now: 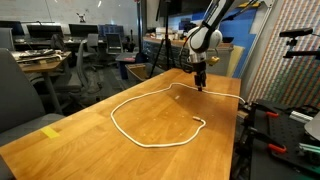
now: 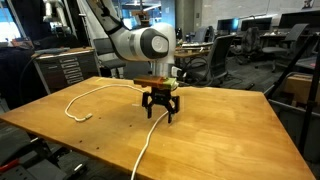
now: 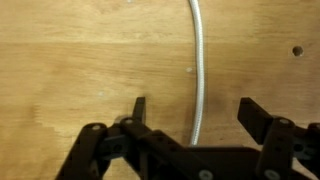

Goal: Tie a knot

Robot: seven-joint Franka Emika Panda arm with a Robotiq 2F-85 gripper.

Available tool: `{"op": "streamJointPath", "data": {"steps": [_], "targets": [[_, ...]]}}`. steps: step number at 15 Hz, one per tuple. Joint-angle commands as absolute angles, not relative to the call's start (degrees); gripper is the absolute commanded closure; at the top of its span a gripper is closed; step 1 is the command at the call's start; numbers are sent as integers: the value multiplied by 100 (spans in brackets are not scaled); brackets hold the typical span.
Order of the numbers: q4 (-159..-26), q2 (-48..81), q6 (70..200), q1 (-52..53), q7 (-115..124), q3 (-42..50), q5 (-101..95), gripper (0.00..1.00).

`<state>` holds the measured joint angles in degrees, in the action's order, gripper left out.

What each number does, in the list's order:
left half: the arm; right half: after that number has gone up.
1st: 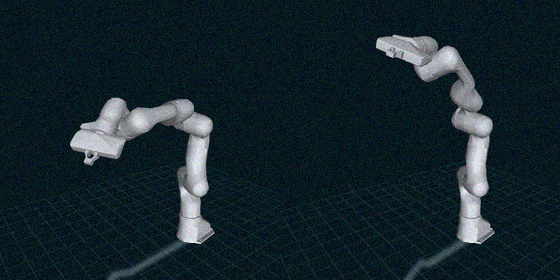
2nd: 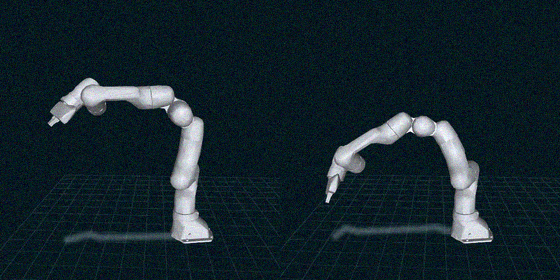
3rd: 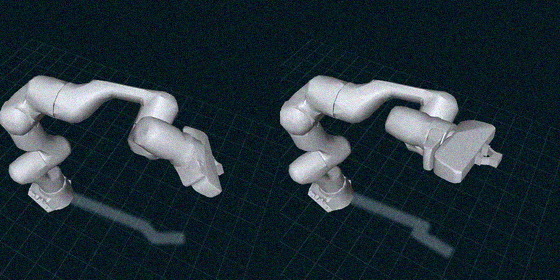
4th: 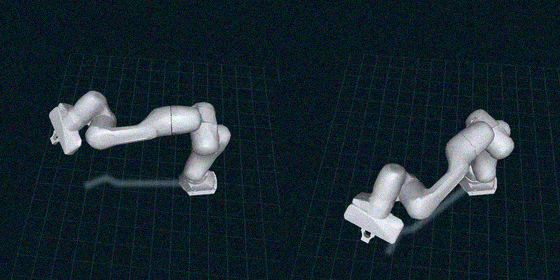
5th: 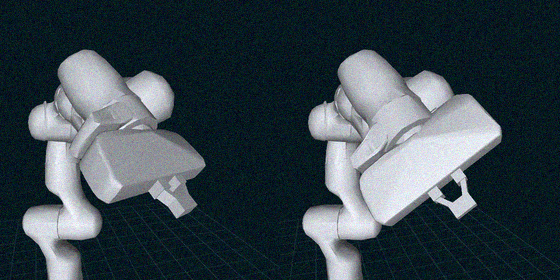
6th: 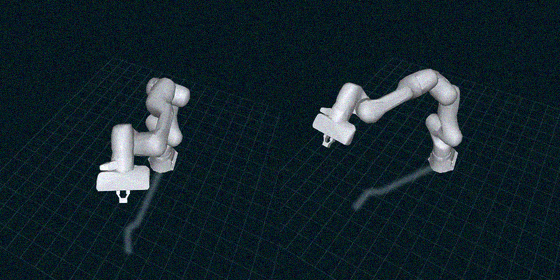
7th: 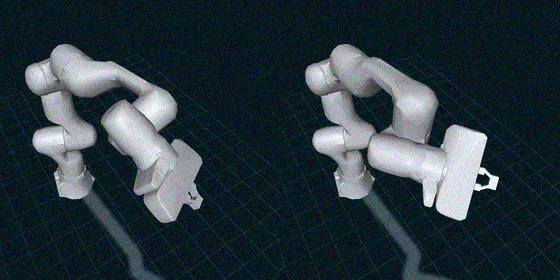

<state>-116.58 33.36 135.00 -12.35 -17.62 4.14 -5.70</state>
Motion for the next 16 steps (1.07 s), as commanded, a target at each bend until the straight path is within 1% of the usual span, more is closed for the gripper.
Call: {"op": "streamJointPath", "data": {"steps": [1,2,4,8,11,13,14,15,16], "targets": [[-11438,3570,13919,-1030,-752,556,-403,37],[-11426,3607,14060,-973,-452,592,-395,47],[-11437,3641,14242,-825,131,685,-410,62],[-11454,3633,14441,-513,1086,949,-501,91],[-11443,3589,14351,-376,1468,1044,-466,97],[-11475,3478,14257,-397,1508,980,-340,95],[-11541,3375,14282,-417,1507,906,-251,92],[-11628,3268,14391,-414,1499,842,-170,93],[-11708,3156,14545,-380,1529,782,-68,91]]}}
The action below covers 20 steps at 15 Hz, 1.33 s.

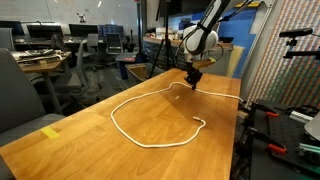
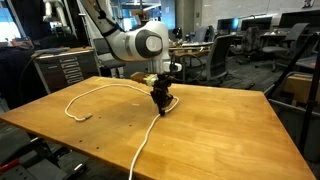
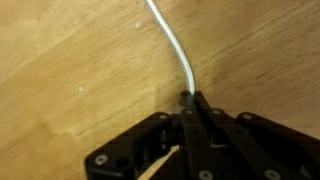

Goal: Tie a knot

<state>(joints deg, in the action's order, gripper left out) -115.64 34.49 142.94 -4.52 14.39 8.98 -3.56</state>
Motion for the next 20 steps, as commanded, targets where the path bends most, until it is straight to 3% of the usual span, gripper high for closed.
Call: {"op": "streamJointPath", "data": {"steps": [1,6,11,17,18,19,20], "targets": [[-11773,3024,14669,-321,1557,721,7,93],[-11790,2592,15536,493,2234,741,-170,93],[-11135,2867,14968,1015,2817,729,-161,93],[-10704,3458,14190,821,2954,794,-57,92],[-10682,3531,14152,766,2859,812,-85,67],[-10969,3306,14337,844,2873,773,-96,66],[-10955,3386,14334,811,2864,790,-90,85]]}}
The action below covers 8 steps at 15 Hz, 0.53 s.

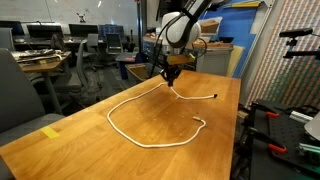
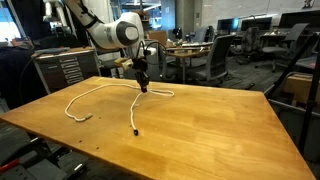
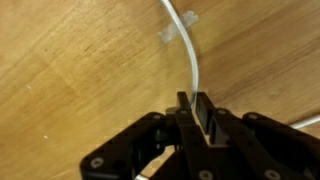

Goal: Tie a knot

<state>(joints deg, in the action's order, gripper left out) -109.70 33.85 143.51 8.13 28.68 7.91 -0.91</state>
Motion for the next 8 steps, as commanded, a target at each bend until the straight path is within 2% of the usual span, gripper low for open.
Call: {"op": "streamJointPath", "data": {"steps": [1,2,3,5,8], "targets": [[-10958,3413,14335,803,2862,792,-87,77],[-10959,3413,14335,809,2862,787,-87,70],[-10958,3408,14335,828,2863,778,-88,40],[-11388,3137,13919,1166,3212,1339,-793,37],[-12438,2455,13819,1071,2666,1658,-1762,14]]}}
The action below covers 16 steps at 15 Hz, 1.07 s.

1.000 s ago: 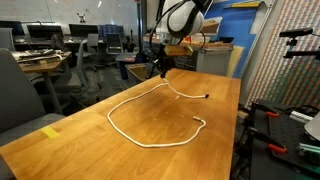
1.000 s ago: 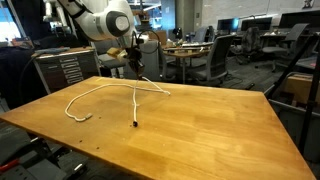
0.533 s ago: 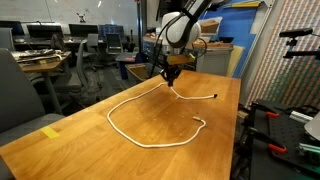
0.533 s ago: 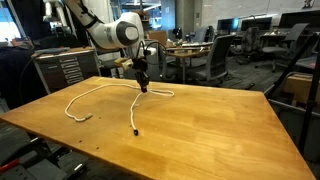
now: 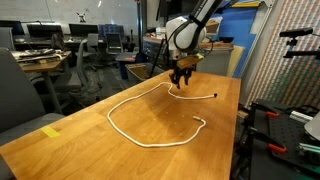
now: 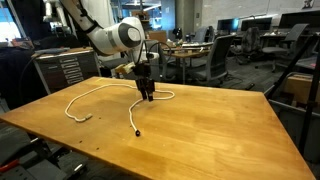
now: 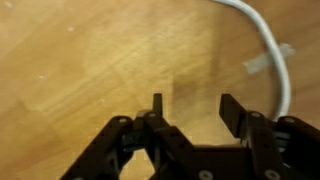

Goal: Tie a knot

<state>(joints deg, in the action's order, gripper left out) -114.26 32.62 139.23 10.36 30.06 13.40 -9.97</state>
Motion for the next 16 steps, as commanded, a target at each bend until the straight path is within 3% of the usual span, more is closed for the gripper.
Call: {"op": "streamJointPath", "data": {"steps": [1,2,3,4,6,14,16], "targets": [[-12737,2264,13922,1033,2523,1754,-2146,8],[-13087,2019,14196,971,2388,1849,-2548,1],[-13292,1842,14323,895,2259,1892,-2881,0],[-12557,2528,13983,819,2620,1663,-2483,9],[-12974,2169,14123,719,2472,1711,-2808,0],[-13421,2545,14121,1252,3452,1392,-5744,0],[-13641,2651,13773,1043,3162,955,-5452,0]]}}
